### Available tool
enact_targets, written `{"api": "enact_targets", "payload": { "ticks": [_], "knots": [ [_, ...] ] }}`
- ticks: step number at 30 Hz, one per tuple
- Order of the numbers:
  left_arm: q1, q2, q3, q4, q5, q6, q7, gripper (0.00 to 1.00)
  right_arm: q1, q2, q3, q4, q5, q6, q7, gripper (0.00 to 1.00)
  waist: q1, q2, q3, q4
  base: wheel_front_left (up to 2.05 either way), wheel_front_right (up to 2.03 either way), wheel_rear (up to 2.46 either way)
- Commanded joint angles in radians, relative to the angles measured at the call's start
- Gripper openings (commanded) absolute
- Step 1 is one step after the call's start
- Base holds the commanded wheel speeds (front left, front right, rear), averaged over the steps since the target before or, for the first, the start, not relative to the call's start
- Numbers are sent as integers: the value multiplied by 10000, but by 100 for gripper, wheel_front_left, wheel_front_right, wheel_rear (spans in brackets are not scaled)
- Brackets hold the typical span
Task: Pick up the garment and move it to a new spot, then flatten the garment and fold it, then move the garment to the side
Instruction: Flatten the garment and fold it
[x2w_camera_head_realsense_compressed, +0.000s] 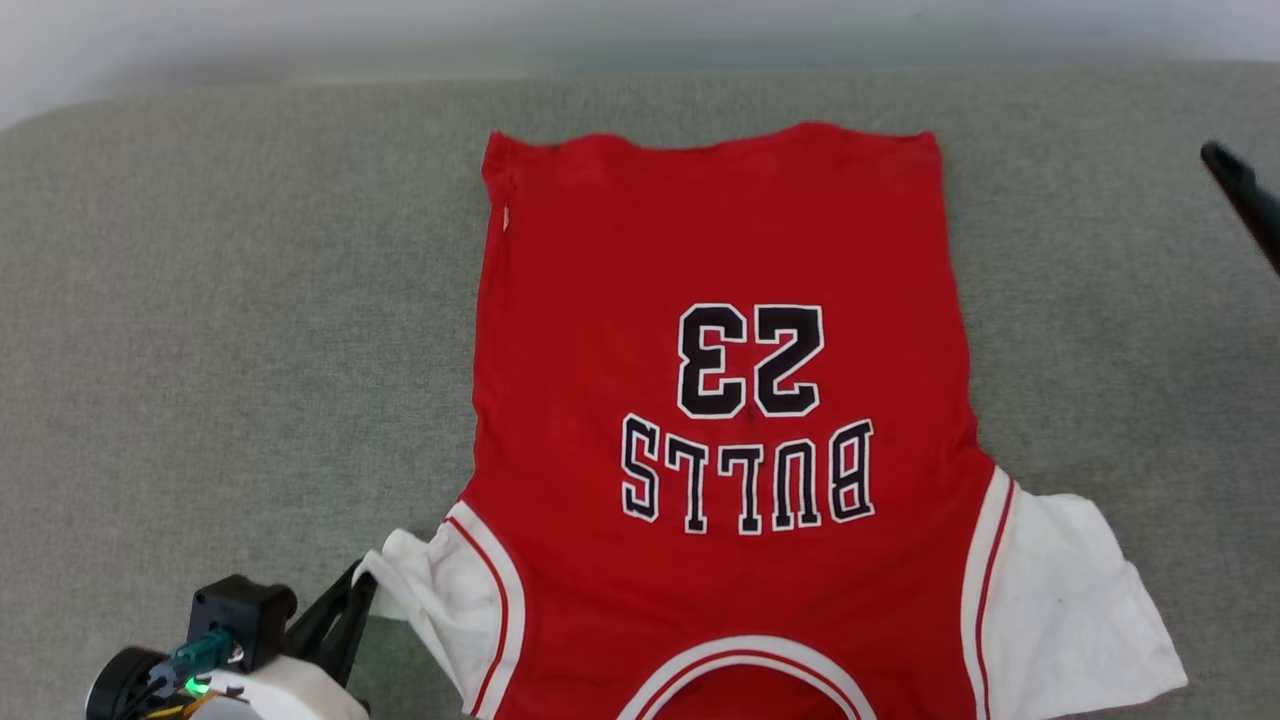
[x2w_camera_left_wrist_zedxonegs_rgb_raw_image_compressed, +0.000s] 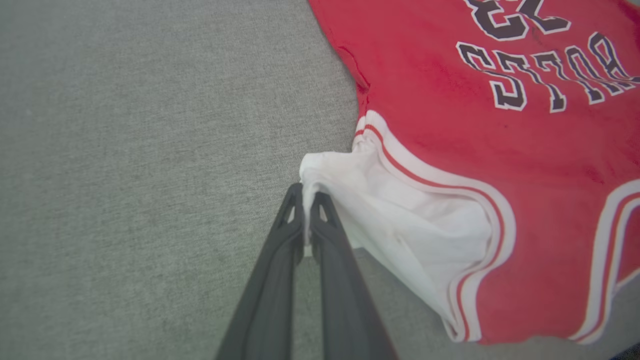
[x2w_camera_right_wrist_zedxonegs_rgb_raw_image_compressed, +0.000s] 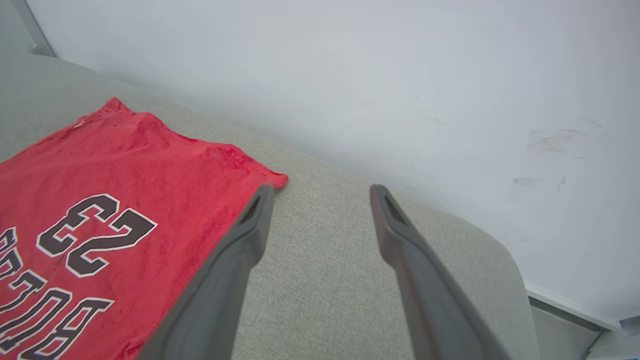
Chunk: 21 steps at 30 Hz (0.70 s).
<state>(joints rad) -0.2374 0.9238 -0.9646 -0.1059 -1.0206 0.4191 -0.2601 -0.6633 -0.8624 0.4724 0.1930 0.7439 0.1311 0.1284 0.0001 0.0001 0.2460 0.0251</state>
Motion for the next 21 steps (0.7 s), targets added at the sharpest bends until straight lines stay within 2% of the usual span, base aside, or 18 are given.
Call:
{"api": "enact_targets", "payload": {
  "ticks": [1,10,13,17,21],
  "knots": [
    [-269,-122,66,-115,198,67,-65,0,-600,197,-21,32,21,-7,806,100,-1,-1,790,507,0,0,0],
    [-1180,-695,311,-673,907,83,-70,0,-4352,782,956,833,718,-9,6987,100,-1,-1,2426,1487,0,0,0],
    [-1489,-808,271,-771,1277,136,-64,0,-5288,945,1124,1388,615,-7,8598,100,-1,-1,2917,1814,0,0,0],
    [-1865,-1071,196,-886,1618,115,-57,0,-6155,1285,965,2185,178,-7,9744,100,-1,-1,3534,2237,0,0,0],
    [-2055,-1259,207,-923,1796,135,-59,0,-6428,1641,764,2740,-234,-7,9980,100,-1,-1,3913,2499,0,0,0]
  ]
}}
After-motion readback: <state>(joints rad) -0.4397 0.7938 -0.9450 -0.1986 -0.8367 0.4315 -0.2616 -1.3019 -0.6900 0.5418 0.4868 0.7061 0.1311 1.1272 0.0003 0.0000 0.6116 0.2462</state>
